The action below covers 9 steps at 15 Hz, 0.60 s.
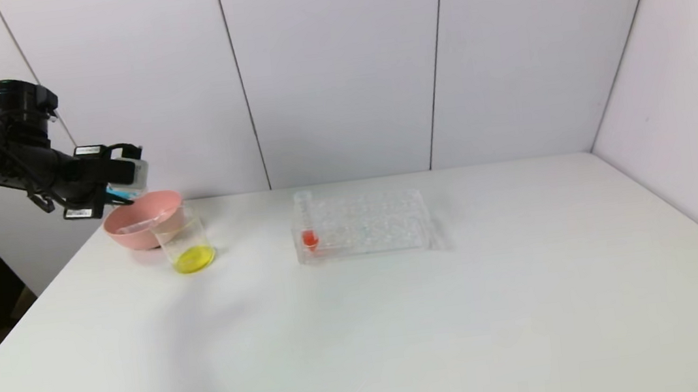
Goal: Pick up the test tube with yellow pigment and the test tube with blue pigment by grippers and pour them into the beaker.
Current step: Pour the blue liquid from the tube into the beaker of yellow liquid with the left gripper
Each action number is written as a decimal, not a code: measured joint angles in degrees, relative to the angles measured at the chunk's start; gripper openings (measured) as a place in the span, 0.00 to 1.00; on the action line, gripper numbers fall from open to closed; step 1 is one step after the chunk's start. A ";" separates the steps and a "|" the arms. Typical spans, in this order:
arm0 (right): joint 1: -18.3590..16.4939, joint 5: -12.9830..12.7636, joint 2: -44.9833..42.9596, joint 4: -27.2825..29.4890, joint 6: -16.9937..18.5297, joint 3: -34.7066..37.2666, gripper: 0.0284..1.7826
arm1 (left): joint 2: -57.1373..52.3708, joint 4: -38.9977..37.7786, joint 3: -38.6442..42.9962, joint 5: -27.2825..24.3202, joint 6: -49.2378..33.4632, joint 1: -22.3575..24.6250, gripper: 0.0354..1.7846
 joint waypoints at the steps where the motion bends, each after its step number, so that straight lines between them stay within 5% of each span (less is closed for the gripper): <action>1: 0.00 0.00 0.00 -0.01 0.00 0.00 0.96 | 0.00 0.06 0.00 0.41 0.00 -0.20 0.24; 9: 0.00 -0.02 0.00 -0.01 0.02 0.00 0.96 | 0.09 0.09 0.00 0.78 1.10 -0.90 0.24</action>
